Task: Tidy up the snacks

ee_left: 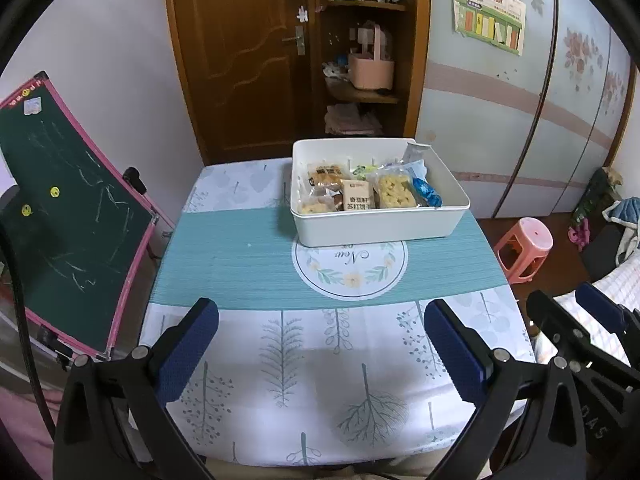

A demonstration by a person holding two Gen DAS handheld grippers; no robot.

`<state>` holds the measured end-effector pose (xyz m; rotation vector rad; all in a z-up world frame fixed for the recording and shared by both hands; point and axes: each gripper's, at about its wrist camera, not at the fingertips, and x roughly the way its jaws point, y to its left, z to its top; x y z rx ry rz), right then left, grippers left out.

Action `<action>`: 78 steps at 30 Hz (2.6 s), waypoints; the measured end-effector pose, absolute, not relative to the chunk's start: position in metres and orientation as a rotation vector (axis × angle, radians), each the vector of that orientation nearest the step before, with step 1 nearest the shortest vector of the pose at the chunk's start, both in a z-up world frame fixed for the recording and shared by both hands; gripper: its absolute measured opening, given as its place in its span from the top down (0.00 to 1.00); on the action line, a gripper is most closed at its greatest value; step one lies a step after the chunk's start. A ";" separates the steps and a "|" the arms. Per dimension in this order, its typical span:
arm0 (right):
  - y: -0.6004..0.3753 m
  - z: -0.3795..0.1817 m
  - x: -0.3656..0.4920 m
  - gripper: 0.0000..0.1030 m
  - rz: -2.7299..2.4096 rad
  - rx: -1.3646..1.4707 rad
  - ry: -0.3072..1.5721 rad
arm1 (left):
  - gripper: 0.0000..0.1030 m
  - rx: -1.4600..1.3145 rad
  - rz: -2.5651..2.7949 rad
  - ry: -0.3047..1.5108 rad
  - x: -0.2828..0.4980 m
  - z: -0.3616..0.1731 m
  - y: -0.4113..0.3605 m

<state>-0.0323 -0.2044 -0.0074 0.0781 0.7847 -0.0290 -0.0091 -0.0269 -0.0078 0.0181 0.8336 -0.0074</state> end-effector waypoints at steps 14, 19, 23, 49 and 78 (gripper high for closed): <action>-0.204 -0.011 -0.034 0.34 -0.043 0.080 0.788 | 0.01 0.026 -0.006 0.795 -0.017 -0.001 -0.027; -0.203 -0.011 -0.034 0.34 -0.045 0.078 0.785 | 0.01 0.025 -0.005 0.797 -0.017 0.000 -0.026; -0.203 -0.011 -0.036 0.34 -0.046 0.076 0.779 | 0.01 0.021 -0.004 0.811 -0.016 -0.002 -0.025; -0.203 -0.013 -0.039 0.34 -0.049 0.084 0.784 | 0.01 0.009 -0.008 0.849 -0.015 -0.013 -0.021; -0.196 -0.016 -0.039 0.34 -0.045 0.078 0.787 | 0.01 -0.007 0.002 0.876 -0.017 -0.015 -0.019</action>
